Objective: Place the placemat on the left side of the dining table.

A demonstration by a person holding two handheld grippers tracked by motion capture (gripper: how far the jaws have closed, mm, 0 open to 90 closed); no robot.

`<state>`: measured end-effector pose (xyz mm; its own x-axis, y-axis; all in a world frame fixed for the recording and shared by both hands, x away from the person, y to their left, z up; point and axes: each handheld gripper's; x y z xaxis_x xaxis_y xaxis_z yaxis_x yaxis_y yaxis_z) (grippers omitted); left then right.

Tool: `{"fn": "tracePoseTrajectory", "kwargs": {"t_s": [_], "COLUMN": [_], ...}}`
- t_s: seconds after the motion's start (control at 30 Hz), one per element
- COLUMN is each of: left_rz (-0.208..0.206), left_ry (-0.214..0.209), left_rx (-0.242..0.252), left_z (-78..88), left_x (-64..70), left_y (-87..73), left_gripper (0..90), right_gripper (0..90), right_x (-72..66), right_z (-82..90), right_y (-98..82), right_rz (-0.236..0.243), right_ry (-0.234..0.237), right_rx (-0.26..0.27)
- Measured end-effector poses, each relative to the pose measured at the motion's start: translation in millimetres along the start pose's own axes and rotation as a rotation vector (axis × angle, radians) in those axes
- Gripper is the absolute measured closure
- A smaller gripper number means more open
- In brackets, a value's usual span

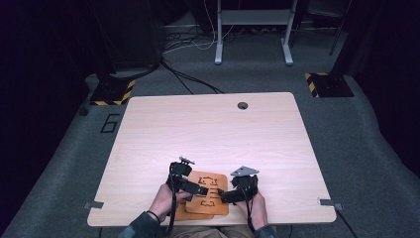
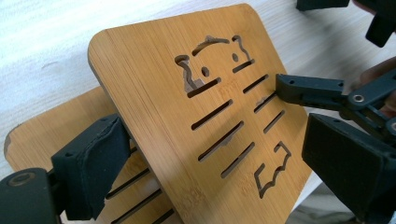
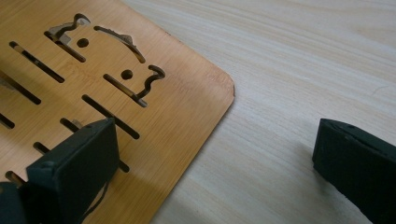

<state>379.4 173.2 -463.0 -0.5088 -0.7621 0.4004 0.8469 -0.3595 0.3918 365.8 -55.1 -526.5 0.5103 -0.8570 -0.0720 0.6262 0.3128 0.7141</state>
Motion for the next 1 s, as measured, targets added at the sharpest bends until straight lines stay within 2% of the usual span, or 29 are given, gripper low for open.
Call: {"fn": "tracePoseTrajectory", "kwargs": {"t_s": [0.1,0.3,0.37,0.4,0.67,0.77,1.0], "left_rz": [-0.011,-0.010,-0.026,-0.015,-0.041,-0.033,-0.036], "left_ry": [0.010,0.001,-0.003,-0.001,-0.004,-0.008,0.007], "left_rx": [-0.001,-0.005,-0.019,-0.007,-0.015,0.002,-0.016], "left_z": [1.8,7.0,9.8,9.7,14.7,15.3,16.8], "left_x": [5.4,11.2,12.8,14.1,23.0,25.7,30.2], "left_y": [4.0,10.0,12.5,13.0,19.4,21.3,25.8], "left_gripper": [8.3,8.6,8.7,8.9,11.2,10.9,14.3], "right_gripper": [0.0,0.0,0.0,0.0,0.0,0.0,0.0], "right_x": [1.9,5.0,5.9,6.7,10.7,11.9,13.5], "right_z": [1.5,2.8,3.0,3.3,5.8,6.6,7.2], "right_y": [-1.0,-1.9,-2.2,-2.3,-4.4,-4.9,-5.3], "right_rz": [-0.015,-0.030,-0.032,-0.035,-0.060,-0.068,-0.074], "right_ry": [0.003,0.015,0.015,0.016,0.016,0.018,0.015], "right_rx": [0.003,0.009,0.012,0.014,0.023,0.025,0.027]}}
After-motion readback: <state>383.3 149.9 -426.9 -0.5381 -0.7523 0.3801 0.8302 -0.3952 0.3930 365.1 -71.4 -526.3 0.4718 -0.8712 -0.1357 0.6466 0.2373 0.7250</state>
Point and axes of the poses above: each handheld gripper's, and its own axes: z roughly backward along the jaws, y roughly out of its top, x roughly to its right, and after that the axes turned 5 degrees about -y, right-handed
